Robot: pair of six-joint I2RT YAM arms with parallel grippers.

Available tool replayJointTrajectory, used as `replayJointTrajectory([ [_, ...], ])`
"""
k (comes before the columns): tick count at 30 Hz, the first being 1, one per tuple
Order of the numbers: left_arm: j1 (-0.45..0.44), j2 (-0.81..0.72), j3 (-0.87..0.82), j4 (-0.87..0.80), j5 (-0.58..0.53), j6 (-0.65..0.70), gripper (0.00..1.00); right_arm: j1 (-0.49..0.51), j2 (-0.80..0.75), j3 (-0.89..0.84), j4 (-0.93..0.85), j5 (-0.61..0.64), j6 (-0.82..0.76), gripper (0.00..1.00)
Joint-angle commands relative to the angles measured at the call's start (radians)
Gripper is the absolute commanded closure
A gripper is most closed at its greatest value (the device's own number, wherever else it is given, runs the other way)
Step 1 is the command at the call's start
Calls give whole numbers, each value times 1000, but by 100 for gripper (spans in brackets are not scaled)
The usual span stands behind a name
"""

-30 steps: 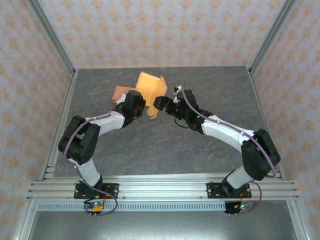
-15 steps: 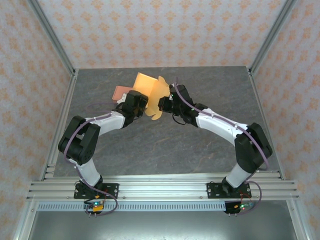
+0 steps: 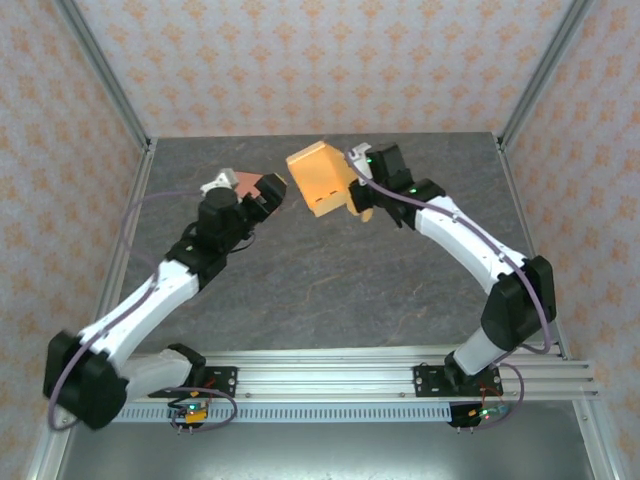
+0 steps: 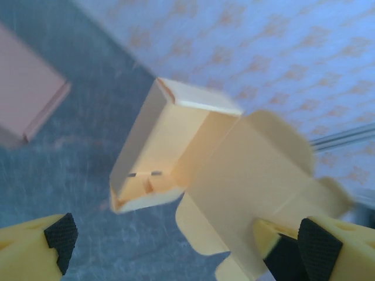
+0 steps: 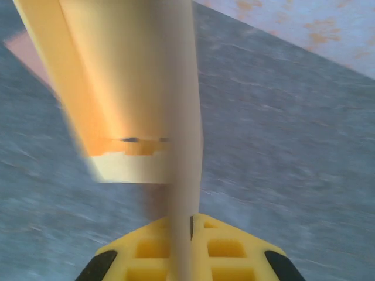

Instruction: Fold the paper box

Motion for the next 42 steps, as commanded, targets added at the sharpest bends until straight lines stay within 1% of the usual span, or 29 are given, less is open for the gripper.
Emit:
replayJointTrajectory([
  [1, 14, -104, 30, -164, -136, 250, 0, -55, -51, 34, -97, -40, -166, 94],
  [2, 23, -120, 33, -165, -136, 304, 0, -68, -61, 28, -99, -67, -190, 94],
  [3, 32, -124, 37, -159, -112, 359, 0, -78, -72, 22, -101, -92, -217, 94],
  [5, 59, -102, 73, -183, -20, 484, 0, -90, -100, 0, -98, -110, -282, 94],
  [8, 67, -44, 144, -263, 86, 633, 0, -103, -137, -22, -120, -129, -380, 94],
  [11, 67, 9, 159, -286, 216, 759, 0, -108, -178, -45, -172, -206, -513, 94],
  [13, 67, 28, 138, -266, 276, 802, 0, -108, -218, -77, -180, -259, -588, 94],
  [16, 67, 33, 97, -212, 370, 824, 0, -109, -294, -149, -147, -323, -668, 94],
  [19, 67, 40, 75, -185, 459, 838, 0, -109, -343, -191, -127, -376, -707, 94],
  [24, 68, 108, 94, -133, 674, 763, 0, -109, -347, -191, -165, -415, -712, 94],
  [27, 68, 152, 117, -162, 689, 750, 0, -108, -354, -194, -172, -442, -715, 94],
  [30, 68, 183, 131, -164, 732, 741, 1, -109, -368, -207, -164, -452, -714, 94],
  [31, 68, 195, 134, -158, 748, 727, 4, -109, -371, -211, -162, -458, -710, 94],
  [32, 68, 206, 137, -153, 762, 719, 11, -108, -374, -212, -161, -462, -709, 94],
  [34, 69, 234, 151, -156, 802, 714, 34, -109, -375, -213, -167, -474, -705, 94],
  [37, 68, 293, 202, -209, 899, 738, 59, -109, -377, -218, -164, -477, -695, 94],
  [38, 69, 309, 221, -232, 918, 747, 64, -109, -376, -222, -158, -475, -688, 94],
  [39, 68, 325, 242, -258, 936, 756, 67, -108, -375, -226, -144, -473, -674, 91],
  [41, 68, 342, 261, -265, 943, 742, 68, -109, -367, -237, -76, -456, -586, 81],
  [42, 68, 348, 260, -250, 943, 727, 68, -110, -359, -234, -40, -449, -517, 69],
])
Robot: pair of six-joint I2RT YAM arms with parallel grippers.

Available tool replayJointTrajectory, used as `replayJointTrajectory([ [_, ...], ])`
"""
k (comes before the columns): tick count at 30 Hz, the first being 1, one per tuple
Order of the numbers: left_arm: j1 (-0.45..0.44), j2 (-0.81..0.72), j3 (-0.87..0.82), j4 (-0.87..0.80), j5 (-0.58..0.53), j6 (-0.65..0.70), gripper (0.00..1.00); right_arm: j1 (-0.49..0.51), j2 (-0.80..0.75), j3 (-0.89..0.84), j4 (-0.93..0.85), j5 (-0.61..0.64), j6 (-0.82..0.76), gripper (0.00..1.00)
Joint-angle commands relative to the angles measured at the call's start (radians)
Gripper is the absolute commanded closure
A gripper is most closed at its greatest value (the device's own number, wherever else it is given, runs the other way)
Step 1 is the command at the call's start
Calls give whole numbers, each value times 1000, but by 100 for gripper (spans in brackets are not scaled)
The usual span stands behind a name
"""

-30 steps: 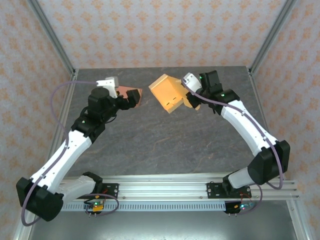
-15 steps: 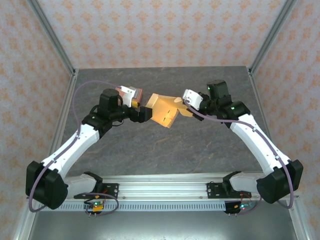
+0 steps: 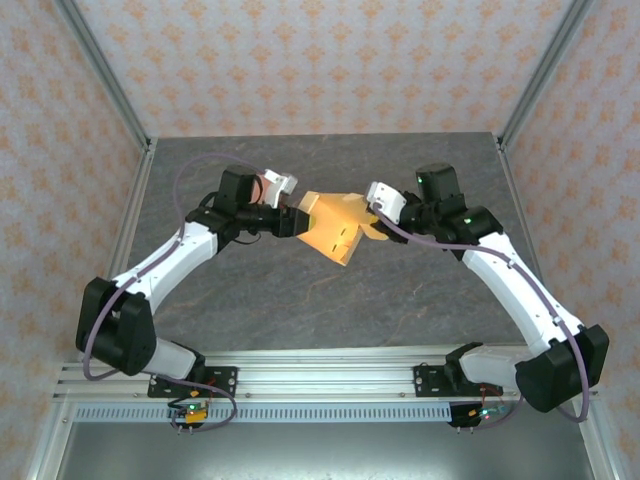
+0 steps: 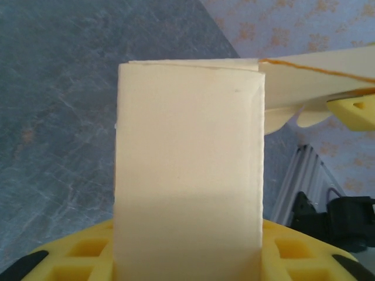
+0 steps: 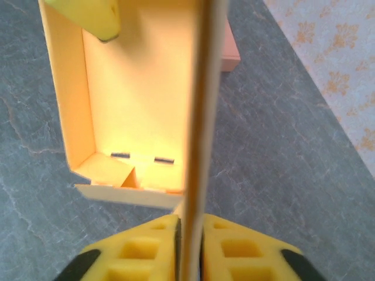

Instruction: Fold the paper box

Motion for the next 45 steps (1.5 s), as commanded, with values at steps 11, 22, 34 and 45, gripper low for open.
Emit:
replayJointTrajectory([
  [11, 11, 49, 57, 126, -190, -270, 65, -177, -136, -241, 706, -101, 823, 0],
  [22, 51, 57, 25, 312, -335, -608, 65, -225, -164, -605, 1102, 122, 1533, 6],
  [34, 54, 118, 30, 417, -235, -731, 64, -190, 333, -438, 1381, -294, 1935, 27],
  [45, 53, 118, 16, 500, -195, -803, 64, -140, 518, -351, 1633, -270, 2114, 42],
])
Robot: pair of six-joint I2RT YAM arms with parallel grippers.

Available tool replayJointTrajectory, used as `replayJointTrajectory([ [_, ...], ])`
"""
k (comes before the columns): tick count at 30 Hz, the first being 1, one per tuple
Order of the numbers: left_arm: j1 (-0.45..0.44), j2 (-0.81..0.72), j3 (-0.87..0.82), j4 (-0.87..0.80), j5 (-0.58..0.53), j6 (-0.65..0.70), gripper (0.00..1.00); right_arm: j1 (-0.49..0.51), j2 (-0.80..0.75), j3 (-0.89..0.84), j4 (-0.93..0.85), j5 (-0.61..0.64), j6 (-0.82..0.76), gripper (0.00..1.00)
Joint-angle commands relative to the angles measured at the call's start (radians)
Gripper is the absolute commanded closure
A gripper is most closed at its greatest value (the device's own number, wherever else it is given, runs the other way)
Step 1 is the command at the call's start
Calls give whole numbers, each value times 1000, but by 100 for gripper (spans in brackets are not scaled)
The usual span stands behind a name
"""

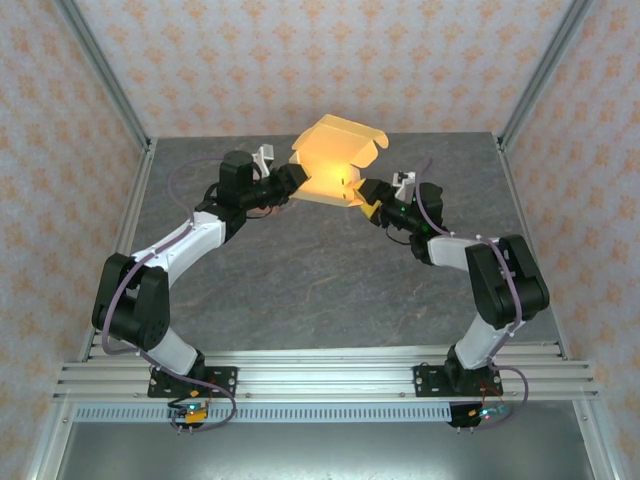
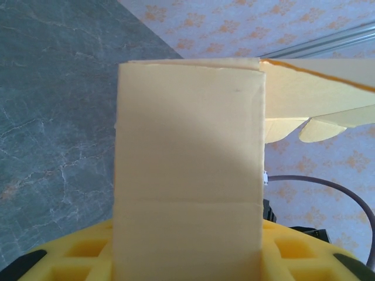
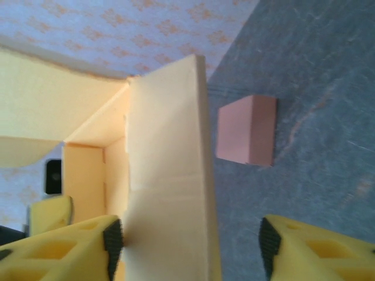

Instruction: Fold the paper box

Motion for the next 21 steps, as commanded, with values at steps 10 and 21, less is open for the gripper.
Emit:
replayJointTrajectory([
  [10, 8, -33, -30, 58, 17, -17, 64, 25, 52, 98, 147, -5, 83, 58],
  [21, 2, -40, -14, 16, -15, 40, 64, 102, -17, 241, -508, 111, -346, 63],
])
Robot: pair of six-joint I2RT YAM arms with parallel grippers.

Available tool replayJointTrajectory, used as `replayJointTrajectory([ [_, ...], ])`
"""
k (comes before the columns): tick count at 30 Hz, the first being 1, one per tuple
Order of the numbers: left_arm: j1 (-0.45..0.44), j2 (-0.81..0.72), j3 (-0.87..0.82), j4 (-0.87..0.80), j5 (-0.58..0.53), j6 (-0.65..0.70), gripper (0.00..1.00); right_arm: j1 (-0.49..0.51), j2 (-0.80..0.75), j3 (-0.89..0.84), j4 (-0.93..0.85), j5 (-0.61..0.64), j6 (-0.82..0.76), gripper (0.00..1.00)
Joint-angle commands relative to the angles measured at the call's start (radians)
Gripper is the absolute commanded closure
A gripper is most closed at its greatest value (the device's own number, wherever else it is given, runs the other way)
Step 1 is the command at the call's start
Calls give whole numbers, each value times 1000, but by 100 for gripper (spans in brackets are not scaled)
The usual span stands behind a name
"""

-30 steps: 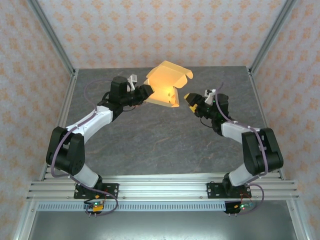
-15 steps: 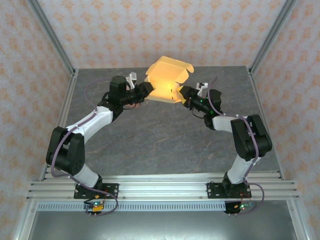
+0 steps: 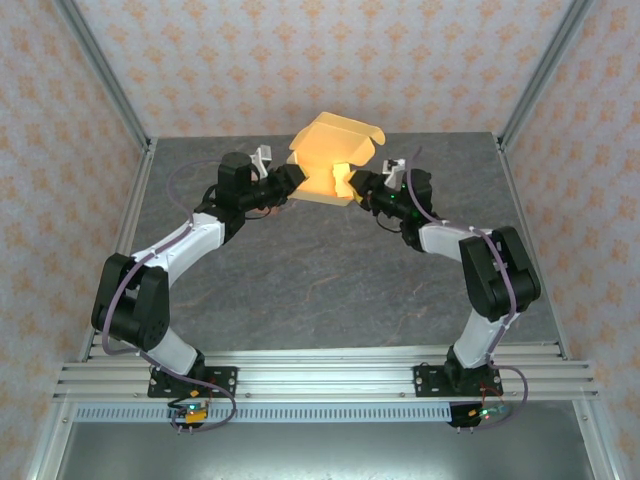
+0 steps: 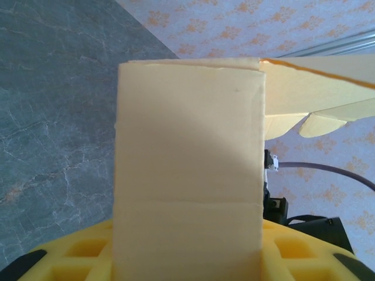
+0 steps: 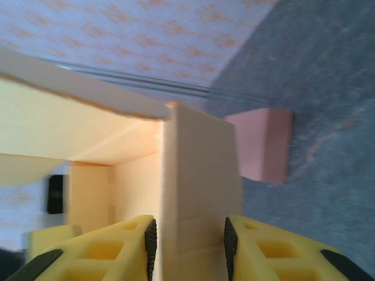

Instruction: Fold the paper box

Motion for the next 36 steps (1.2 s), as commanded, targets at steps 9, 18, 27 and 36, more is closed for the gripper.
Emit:
replayJointTrajectory([
  [9, -41, -41, 48, -104, -34, 203, 66, 112, -16, 245, -680, 269, -524, 72],
  [18, -66, -65, 43, -149, -83, 269, 67, 178, 63, 357, -826, 450, -642, 81],
  [27, -83, -72, 29, -134, -90, 274, 67, 200, 103, 377, -917, 734, -601, 84],
  [36, -84, -99, 13, -168, -164, 308, 67, 199, -35, 232, -679, 517, -585, 51],
])
